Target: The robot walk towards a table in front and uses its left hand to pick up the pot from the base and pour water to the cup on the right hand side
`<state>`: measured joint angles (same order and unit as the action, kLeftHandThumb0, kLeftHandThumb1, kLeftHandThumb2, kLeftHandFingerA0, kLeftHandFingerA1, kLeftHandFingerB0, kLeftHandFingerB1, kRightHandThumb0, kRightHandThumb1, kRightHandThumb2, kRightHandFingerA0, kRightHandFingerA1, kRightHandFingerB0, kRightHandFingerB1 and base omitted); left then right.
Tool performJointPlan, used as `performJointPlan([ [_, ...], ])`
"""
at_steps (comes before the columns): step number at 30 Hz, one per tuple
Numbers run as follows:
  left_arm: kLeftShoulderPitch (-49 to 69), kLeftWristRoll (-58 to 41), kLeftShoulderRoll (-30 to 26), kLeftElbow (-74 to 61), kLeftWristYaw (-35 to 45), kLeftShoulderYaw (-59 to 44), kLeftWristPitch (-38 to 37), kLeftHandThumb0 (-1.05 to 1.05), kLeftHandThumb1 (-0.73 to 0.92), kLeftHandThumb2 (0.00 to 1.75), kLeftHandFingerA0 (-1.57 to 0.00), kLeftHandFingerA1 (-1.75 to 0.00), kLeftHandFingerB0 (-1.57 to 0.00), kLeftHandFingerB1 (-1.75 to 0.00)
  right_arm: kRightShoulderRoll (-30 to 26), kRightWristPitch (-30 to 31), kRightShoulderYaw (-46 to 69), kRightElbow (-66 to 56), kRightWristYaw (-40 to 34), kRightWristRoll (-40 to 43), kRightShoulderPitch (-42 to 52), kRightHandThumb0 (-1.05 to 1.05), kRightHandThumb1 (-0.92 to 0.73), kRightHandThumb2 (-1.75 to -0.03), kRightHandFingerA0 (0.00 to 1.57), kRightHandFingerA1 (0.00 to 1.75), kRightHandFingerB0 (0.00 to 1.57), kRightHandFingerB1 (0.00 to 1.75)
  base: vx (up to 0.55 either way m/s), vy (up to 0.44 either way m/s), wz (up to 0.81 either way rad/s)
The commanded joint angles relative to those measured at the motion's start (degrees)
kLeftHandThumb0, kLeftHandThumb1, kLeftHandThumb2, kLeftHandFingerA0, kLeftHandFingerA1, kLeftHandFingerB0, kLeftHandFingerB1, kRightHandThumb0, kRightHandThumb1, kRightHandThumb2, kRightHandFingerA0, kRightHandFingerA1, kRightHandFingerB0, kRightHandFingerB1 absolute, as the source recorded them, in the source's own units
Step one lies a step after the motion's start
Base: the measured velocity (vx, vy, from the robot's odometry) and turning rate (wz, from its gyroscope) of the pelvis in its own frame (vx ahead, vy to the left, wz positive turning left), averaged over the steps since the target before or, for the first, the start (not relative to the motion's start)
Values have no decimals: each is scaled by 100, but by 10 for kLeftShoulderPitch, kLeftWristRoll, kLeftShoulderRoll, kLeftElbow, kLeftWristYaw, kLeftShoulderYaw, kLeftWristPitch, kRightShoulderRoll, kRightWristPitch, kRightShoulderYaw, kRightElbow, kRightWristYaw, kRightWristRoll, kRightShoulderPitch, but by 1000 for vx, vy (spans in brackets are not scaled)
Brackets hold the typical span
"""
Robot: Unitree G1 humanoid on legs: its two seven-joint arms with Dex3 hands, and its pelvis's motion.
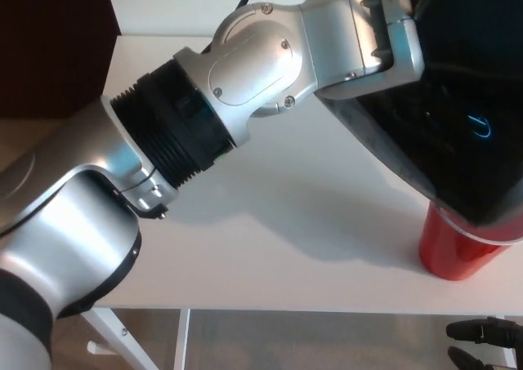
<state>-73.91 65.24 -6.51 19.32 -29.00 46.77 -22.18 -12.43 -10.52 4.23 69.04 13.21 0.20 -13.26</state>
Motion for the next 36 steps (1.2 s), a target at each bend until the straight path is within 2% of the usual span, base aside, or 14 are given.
performJointPlan([
  [1, -2, 6, -4, -11, 26, -4, -26, -45, 64, 64, -109, -159, -88, -83, -2, 6, 2, -2, -1, -2, -1, -70, -24, -87, 91, 79, 58, 76, 0, 0, 0],
  [2, -1, 7, -4, -12, 24, -7, -23, -41, 48, 93, -134, -140, -86, -88, -2, 5, 3, -2, -1, -1, -1, -71, -24, -88, 91, 79, 59, 76, 0, 0, 0],
  [3, -1, 10, -5, -11, 18, -9, -20, -45, 61, 62, -113, -156, -93, -72, -2, 4, 3, -2, 1, -1, -1, -75, -24, -90, 87, 78, 55, 75, 0, 0, 0],
  [8, 1, 22, -3, 0, 4, -23, 8, -46, 53, 58, -116, -146, -95, -56, -4, 4, 1, -3, 2, -2, -1, -76, -24, -88, 87, 76, 56, 76, 0, 0, 0],
  [10, 5, 5, -8, -8, 34, -45, 19, -52, 42, 68, -119, -140, -86, -57, -3, 0, 0, -3, 2, -3, 3, -78, -36, -64, 94, 72, 59, 75, 0, 0, 0],
  [14, 27, -88, 30, 5, 51, -135, 52, -34, 54, 59, -112, -157, -93, -53, 0, -4, 7, -3, 7, 4, 7, -78, -35, -66, 92, 74, 60, 77, 0, 0, 0],
  [15, 37, -110, 48, -3, 69, -166, 74, -29, 56, 60, -107, -165, -93, -57, -1, -4, 3, -3, 2, -1, 8, -77, -35, -69, 94, 74, 61, 77, 0, 0, 0],
  [16, 41, -132, 60, -9, 93, -193, 98, -16, 67, 60, -95, -175, -67, -124, -1, -2, 2, -3, 0, -3, 7, -75, -34, -69, 94, 73, 63, 77, 0, 0, 0],
  [18, 44, -173, 73, -26, 146, -246, 152, -2, 65, 67, -88, -175, -65, -152, -1, -3, -1, -4, -1, -6, 4, -77, -25, -90, 92, 78, 61, 78, 0, 0, 0],
  [23, 28, -246, 104, -40, 231, -356, 281, -4, 56, 87, -117, -142, -87, -126, -4, 1, -3, 0, -5, -9, -1, -79, -24, -90, 92, 76, 61, 77, 0, 0, 0],
  [24, 22, -266, 108, -34, 229, -385, 300, -1, 75, 69, -84, -166, -64, -147, -2, -1, -2, 0, -3, -7, 0, -78, -35, -70, 94, 72, 62, 75, 0, 0, 0],
  [26, 4, -348, 122, -28, 239, -474, 389, -12, 75, 74, -119, -122, -82, -107, -2, -4, -5, -3, -2, -9, 2, -79, -22, -88, 89, 75, 58, 75, 0, 0, 0],
  [30, -4, -443, 120, -8, 228, -574, 433, -3, 70, 83, -119, -123, -81, -104, -1, -2, -3, 1, -4, -6, -1, -78, -32, -66, 97, 74, 60, 77, 0, 0, 0],
  [36, 39, -520, 124, -28, 228, -682, 500, -5, 69, 89, -107, -139, -71, -126, -1, 4, -4, -2, -9, -6, -5, -70, -23, -88, 92, 80, 61, 78, 0, 0, 0],
])
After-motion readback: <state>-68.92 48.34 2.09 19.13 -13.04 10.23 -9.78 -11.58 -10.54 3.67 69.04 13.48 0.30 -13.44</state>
